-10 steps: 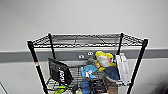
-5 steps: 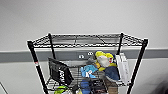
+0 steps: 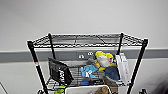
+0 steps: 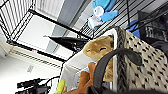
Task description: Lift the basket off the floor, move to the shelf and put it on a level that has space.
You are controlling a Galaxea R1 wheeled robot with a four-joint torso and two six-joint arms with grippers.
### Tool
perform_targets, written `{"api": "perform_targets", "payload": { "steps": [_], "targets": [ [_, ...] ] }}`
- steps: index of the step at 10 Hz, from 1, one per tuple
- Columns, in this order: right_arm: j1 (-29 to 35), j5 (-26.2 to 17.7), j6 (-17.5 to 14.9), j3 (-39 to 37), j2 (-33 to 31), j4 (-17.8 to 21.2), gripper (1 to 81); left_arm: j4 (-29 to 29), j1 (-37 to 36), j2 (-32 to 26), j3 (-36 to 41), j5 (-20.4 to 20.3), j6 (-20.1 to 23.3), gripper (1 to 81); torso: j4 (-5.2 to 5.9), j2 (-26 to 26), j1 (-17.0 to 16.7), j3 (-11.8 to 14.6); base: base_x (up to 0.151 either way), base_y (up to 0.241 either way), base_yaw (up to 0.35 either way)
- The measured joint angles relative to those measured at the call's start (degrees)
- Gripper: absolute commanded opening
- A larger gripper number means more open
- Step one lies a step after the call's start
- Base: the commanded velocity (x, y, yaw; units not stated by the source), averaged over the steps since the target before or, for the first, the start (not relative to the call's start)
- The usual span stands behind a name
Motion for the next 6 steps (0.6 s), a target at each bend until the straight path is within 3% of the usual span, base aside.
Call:
{"api": "perform_targets", "payload": {
  "steps": [6],
  "targets": [
    [6.69, -1.1, 4.5, 6.39, -3.78, 0.15, 1.0, -0.82, -7.53, -4.38, 6.69, 1.65, -4.6, 1.0, 0.0, -0.02, 0.0, 0.0, 0.0, 0.0, 0.0]
  ]
}}
